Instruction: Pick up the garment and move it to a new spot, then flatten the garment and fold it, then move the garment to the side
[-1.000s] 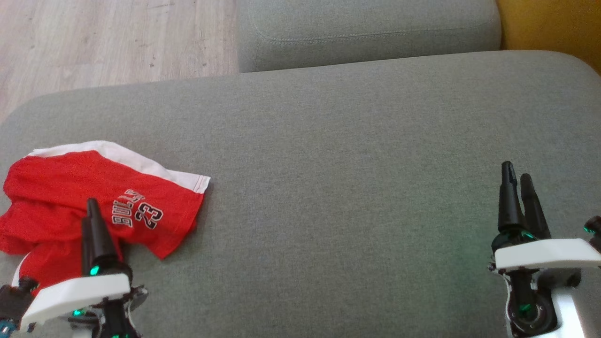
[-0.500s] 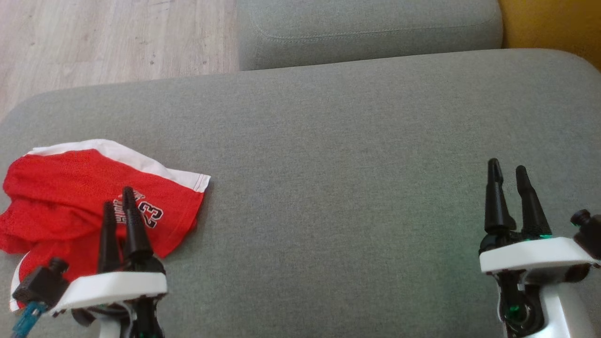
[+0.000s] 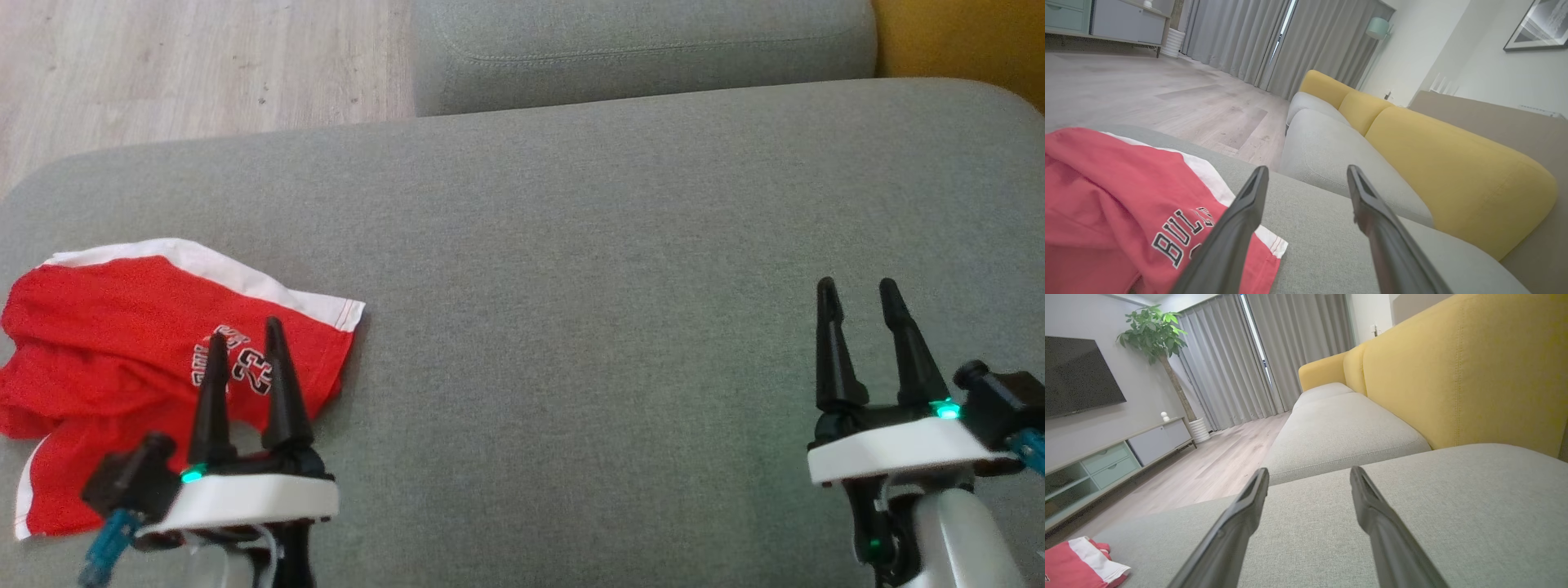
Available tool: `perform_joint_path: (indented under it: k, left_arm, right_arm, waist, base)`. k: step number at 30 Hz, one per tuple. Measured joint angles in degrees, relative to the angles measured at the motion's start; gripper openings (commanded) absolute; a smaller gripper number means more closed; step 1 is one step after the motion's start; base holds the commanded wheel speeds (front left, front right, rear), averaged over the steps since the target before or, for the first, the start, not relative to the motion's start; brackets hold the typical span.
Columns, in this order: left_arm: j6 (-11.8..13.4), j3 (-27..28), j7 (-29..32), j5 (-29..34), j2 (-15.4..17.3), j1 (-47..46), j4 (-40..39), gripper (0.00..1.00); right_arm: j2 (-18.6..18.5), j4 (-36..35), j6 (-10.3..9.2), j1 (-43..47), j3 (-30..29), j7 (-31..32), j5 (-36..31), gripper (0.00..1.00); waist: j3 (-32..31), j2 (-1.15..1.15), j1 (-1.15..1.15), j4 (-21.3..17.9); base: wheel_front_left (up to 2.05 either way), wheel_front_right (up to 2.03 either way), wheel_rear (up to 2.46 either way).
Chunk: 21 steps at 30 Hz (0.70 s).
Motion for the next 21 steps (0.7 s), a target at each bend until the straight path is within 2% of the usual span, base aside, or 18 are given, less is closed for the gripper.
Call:
perform_joint_path:
  k: [5, 9, 17, 21]
  left_arm:
    - [0.8, -1.2, -0.6, 5.3, 0.0, 0.0, 0.0, 1.00]
    - [0.4, -2.0, -1.5, 6.8, 0.2, 0.0, 0.8, 1.00]
    - [0.1, -5.2, -3.0, 15.2, 0.9, 0.2, 2.5, 1.00]
    - [1.1, -7.3, -3.5, 19.1, 1.9, 0.1, 2.5, 1.00]
  right_arm:
    - [0.0, -0.2, 0.00, 0.0, 0.7, -0.6, -4.4, 1.00]
    - [0.0, -0.3, 0.00, 0.0, 1.2, -1.5, -7.9, 1.00]
    - [0.0, -0.8, 0.00, 0.0, 1.4, -2.8, -15.4, 1.00]
    - [0.0, -1.2, 0.00, 0.0, 2.0, -3.5, -18.8, 1.00]
  waist:
    - [0.0, 0.00, 0.00, 0.0]
    - [0.0, 0.00, 0.00, -0.2]
    - [0.1, 0.00, 0.00, -0.5]
    - [0.3, 0.00, 0.00, -0.7]
  base:
    - [0.00, 0.00, 0.00]
    - [0.00, 0.00, 0.00]
    - [0.00, 0.00, 0.00]
    - [0.00, 0.00, 0.00]
